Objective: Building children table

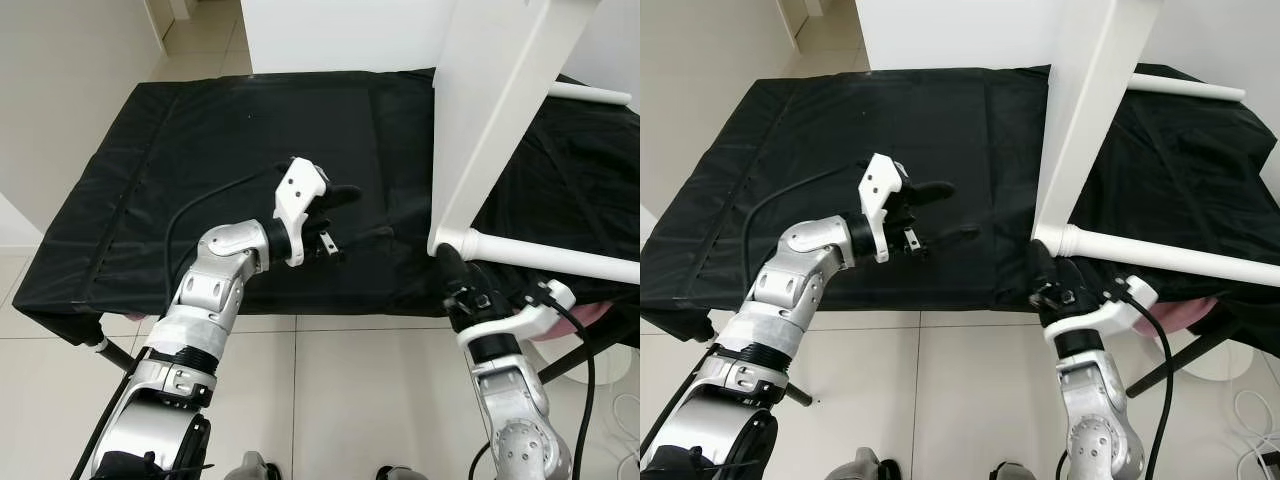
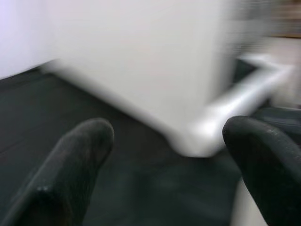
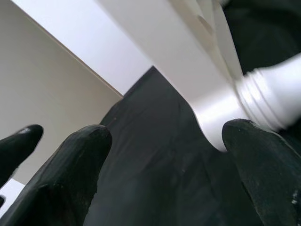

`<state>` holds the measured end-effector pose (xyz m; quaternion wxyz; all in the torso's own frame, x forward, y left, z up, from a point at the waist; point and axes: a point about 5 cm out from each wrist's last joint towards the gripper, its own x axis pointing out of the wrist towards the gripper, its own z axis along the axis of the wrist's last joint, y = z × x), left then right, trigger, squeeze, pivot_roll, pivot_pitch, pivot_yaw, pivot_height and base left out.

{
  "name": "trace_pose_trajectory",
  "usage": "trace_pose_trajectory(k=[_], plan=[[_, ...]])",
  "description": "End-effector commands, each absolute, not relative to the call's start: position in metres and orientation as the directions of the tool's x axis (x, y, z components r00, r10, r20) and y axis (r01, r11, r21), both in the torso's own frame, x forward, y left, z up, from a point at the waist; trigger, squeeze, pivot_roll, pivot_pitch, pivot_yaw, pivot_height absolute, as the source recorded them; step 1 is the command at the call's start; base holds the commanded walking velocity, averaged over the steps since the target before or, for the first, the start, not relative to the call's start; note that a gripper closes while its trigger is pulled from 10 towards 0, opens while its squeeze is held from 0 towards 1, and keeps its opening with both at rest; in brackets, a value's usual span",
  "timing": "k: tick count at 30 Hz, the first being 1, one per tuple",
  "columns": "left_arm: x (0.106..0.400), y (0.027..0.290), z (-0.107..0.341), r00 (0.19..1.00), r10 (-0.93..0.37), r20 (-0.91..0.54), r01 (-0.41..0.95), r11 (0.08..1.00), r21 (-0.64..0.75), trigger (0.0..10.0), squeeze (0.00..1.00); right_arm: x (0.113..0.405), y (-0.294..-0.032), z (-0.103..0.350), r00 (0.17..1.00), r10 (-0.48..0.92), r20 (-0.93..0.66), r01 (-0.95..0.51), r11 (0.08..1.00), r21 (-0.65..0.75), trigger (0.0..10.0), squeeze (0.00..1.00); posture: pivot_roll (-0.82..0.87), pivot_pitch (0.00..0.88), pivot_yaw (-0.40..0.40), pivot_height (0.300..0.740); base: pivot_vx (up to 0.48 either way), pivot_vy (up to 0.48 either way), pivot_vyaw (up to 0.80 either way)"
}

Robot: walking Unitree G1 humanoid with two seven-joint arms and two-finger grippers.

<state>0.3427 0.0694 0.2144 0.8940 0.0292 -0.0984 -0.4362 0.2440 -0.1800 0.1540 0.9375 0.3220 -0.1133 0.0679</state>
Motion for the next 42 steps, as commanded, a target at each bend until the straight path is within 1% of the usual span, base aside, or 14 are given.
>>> trace_pose_trajectory(k=[1, 4, 7, 9, 13, 14, 15, 17, 18, 19, 25, 30, 35, 42], plan=[[0.344, 0.078, 0.211, 0.666, -0.731, 0.149, 0.725, 0.681, 0.101, 10.0, 0.00, 0.246, -0.177, 0.156, 0.963, 0.057, 0.263, -0.199, 0.807, 0.556, 10.0, 0.00, -0.07, 0.013, 0.070, 0.740, 0.000, 0.000, 0.00], [0.344, 0.082, 0.211, 0.688, -0.708, 0.159, 0.703, 0.705, 0.094, 10.0, 0.00, 0.248, -0.175, 0.158, 0.961, 0.070, 0.267, -0.204, 0.834, 0.514, 10.0, 0.00, -0.08, 0.007, 0.066, 0.740, 0.000, 0.000, 0.00], [0.343, 0.090, 0.208, 0.732, -0.662, 0.165, 0.657, 0.748, 0.087, 10.0, 0.00, 0.251, -0.170, 0.161, 0.956, 0.097, 0.277, -0.219, 0.864, 0.454, 10.0, 0.00, -0.07, 0.000, 0.058, 0.740, 0.000, 0.000, 0.00], [0.343, 0.098, 0.205, 0.778, -0.607, 0.162, 0.606, 0.793, 0.060, 10.0, 0.00, 0.254, -0.166, 0.163, 0.952, 0.113, 0.284, -0.225, 0.888, 0.400, 10.0, 0.00, -0.07, 0.000, 0.052, 0.740, 0.000, 0.000, 0.00], [0.334, 0.107, 0.199, 0.832, -0.528, 0.170, 0.534, 0.845, 0.012, 10.0, 0.00, 0.259, -0.154, 0.164, 0.955, 0.114, 0.274, -0.196, 0.935, 0.295, 10.0, 0.00, -0.07, 0.000, 0.033, 0.740, 0.000, 0.000, 0.00], [0.334, 0.107, 0.199, 0.832, -0.528, 0.170, 0.534, 0.845, 0.012, 10.0, 0.00, 0.259, -0.154, 0.164, 0.955, 0.114, 0.274, -0.196, 0.935, 0.295, 10.0, 0.00, -0.07, 0.000, 0.033, 0.740, 0.000, 0.000, 0.00], [0.328, 0.111, 0.191, 0.861, -0.480, 0.166, 0.488, 0.873, -0.005, 10.0, 0.00, 0.260, -0.148, 0.160, 0.960, 0.111, 0.256, -0.184, 0.941, 0.284, 10.0, 0.00, -0.07, 0.000, 0.020, 0.740, 0.000, 0.000, 0.00], [0.325, 0.112, 0.188, 0.873, -0.460, 0.163, 0.469, 0.883, -0.024, 10.0, 0.00, 0.260, -0.146, 0.159, 0.963, 0.107, 0.249, -0.179, 0.941, 0.286, 10.0, 0.00, -0.07, 0.000, 0.020, 0.740, 0.000, 0.000, 0.00], [0.322, 0.114, 0.184, 0.883, -0.442, 0.158, 0.453, 0.890, -0.043, 10.0, 0.00, 0.260, -0.144, 0.157, 0.964, 0.107, 0.242, -0.168, 0.955, 0.245, 10.0, 0.00, -0.06, 0.000, 0.014, 0.740, 0.000, 0.000, 0.00], [0.321, 0.114, 0.182, 0.888, -0.433, 0.154, 0.445, 0.894, -0.055, 10.0, 0.00, 0.260, -0.143, 0.156, 0.965, 0.107, 0.240, -0.160, 0.964, 0.212, 10.0, 0.00, -0.06, 0.000, 0.014, 0.740, 0.000, 0.000, 0.00], [0.315, 0.118, 0.175, 0.905, -0.399, 0.150, 0.413, 0.908, -0.075, 10.0, 0.00, 0.260, -0.140, 0.149, 0.973, 0.102, 0.209, -0.139, 0.975, 0.171, 10.0, 0.00, -0.06, 0.000, 0.003, 0.740, 0.000, 0.000, 0.00], [0.300, 0.120, 0.166, 0.918, -0.359, 0.170, 0.377, 0.922, -0.090, 10.0, 0.00, 0.261, -0.140, 0.141, 0.982, 0.045, 0.183, -0.063, 0.994, 0.093, 10.0, 0.00, -0.06, 0.000, -0.013, 0.740, 0.000, 0.000, 0.00], [0.292, 0.123, 0.162, 0.925, -0.331, 0.188, 0.349, 0.934, -0.074, 10.0, 0.00, 0.264, -0.142, 0.135, 0.987, 0.005, 0.162, -0.015, 0.998, 0.065, 10.0, 0.00, -0.05, 0.000, -0.019, 0.740, 0.000, 0.000, 0.00], [0.289, 0.127, 0.157, 0.930, -0.315, 0.192, 0.333, 0.940, -0.072, 10.0, 0.00, 0.266, -0.139, 0.131, 0.988, 0.013, 0.156, -0.019, 0.999, 0.038, 10.0, 0.00, -0.05, 0.000, -0.021, 0.740, 0.000, 0.000, 0.00]])
